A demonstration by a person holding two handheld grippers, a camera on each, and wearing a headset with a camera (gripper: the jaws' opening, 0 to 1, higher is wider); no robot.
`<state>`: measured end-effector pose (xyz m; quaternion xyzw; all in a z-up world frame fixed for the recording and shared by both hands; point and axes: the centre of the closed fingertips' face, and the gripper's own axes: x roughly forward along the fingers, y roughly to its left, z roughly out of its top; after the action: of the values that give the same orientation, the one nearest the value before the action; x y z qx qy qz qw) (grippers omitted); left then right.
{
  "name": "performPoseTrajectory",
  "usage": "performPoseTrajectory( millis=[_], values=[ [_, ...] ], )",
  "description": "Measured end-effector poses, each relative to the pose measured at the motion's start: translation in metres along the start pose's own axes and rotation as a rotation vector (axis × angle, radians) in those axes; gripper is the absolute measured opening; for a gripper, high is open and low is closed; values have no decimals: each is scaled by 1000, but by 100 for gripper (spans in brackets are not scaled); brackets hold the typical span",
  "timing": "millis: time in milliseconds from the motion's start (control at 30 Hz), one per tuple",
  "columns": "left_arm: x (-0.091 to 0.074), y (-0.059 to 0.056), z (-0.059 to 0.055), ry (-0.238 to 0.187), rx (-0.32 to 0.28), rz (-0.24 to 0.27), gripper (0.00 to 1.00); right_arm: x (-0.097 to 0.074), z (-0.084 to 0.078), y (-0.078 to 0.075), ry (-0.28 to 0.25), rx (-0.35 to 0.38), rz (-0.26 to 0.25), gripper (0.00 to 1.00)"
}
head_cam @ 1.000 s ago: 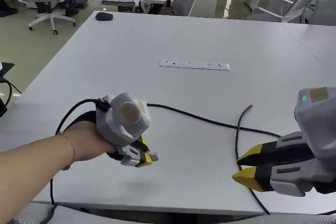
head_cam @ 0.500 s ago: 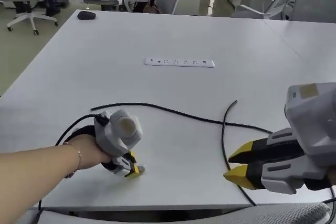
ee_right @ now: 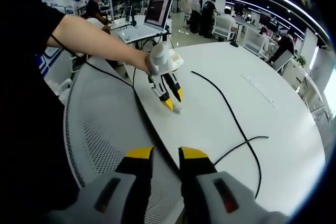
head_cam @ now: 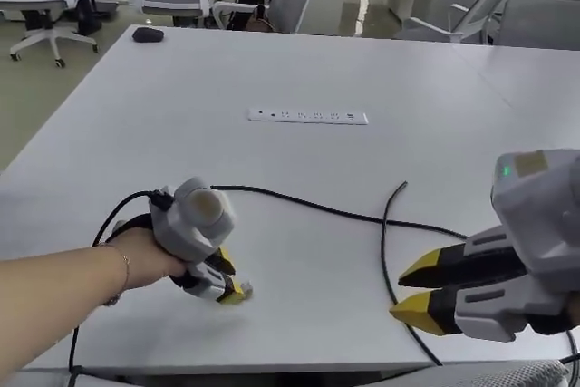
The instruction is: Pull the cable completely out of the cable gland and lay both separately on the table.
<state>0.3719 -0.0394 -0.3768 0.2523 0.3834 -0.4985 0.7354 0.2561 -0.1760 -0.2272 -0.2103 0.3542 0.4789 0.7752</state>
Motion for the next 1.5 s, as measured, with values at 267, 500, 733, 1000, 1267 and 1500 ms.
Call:
performPoseTrajectory(
  millis=[267,500,733,1000,1267,1500],
  values=[
    [-50,-15,6,-23,-20,5,37,5,-1,1,29,-22,28,20],
    [-100,-32,11,-90,-58,41,36,7,-13,-6,42,-4,20,20],
    [-138,-43,8,-178,-189,123,39,9,-43,-16,36,135,4,19],
    [-158,-42,-16,-190,-310,259,44,9,-58,-24,8,263,-37,21],
    [-162,-37,-38,-289,-448,331,49,15,-58,-32,-97,423,-63,25],
    [-159,-38,-43,-351,-538,336,47,17,-62,-34,-111,487,-80,31]
  ],
)
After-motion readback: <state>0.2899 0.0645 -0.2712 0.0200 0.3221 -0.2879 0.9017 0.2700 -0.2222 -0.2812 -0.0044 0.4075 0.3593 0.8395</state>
